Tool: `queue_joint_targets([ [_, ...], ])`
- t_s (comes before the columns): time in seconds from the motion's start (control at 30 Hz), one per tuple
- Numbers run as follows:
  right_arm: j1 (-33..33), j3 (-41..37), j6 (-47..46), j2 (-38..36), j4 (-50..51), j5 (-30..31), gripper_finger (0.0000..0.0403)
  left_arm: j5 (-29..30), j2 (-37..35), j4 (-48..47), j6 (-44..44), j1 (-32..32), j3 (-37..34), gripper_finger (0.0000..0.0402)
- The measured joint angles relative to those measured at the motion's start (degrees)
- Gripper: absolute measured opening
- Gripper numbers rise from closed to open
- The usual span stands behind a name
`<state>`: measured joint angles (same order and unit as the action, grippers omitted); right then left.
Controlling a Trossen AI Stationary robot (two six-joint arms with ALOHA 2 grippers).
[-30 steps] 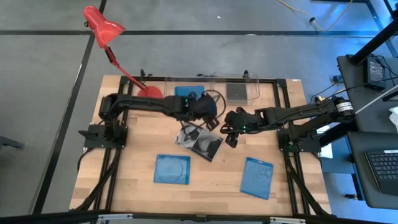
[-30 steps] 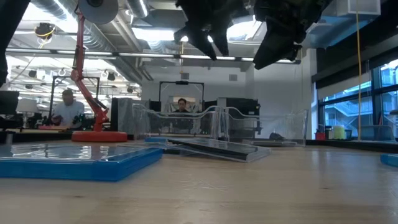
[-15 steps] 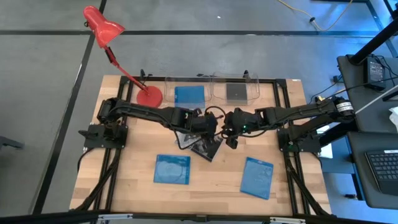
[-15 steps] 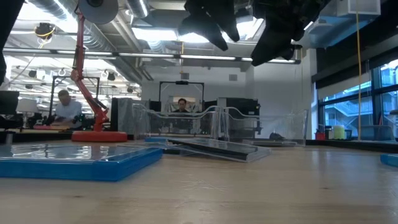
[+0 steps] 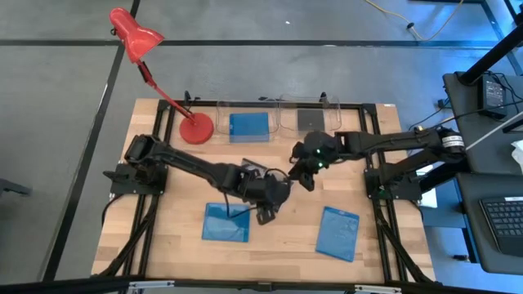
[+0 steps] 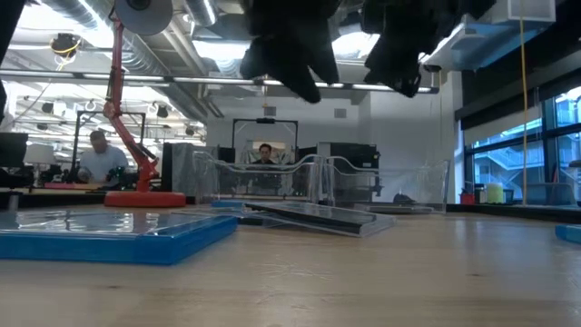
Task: Pick & place jewel cases by type
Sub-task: Put the right black cd case into the right transparent bin
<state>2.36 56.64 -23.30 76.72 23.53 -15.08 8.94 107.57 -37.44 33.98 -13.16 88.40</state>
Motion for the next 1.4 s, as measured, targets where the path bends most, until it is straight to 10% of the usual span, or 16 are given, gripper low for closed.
queue_joint_targets([
  [0.23, 5.8, 0.0, 3.0, 7.0, -3.2, -8.7, 0.0113, -1.7, -0.1, 1.6, -4.9, -0.7, -5.1, 0.0168],
  [0.87, 6.1, -0.1, 1.0, 17.2, -7.5, 3.5, 0.0121, 1.0, -0.1, 11.8, -4.6, -2.2, -17.1, 0.0168],
  [1.4, 6.8, -0.1, -0.6, 17.4, -7.7, 6.0, 0.0315, 0.8, -0.1, 16.5, -6.7, -2.2, -17.7, 0.0168],
])
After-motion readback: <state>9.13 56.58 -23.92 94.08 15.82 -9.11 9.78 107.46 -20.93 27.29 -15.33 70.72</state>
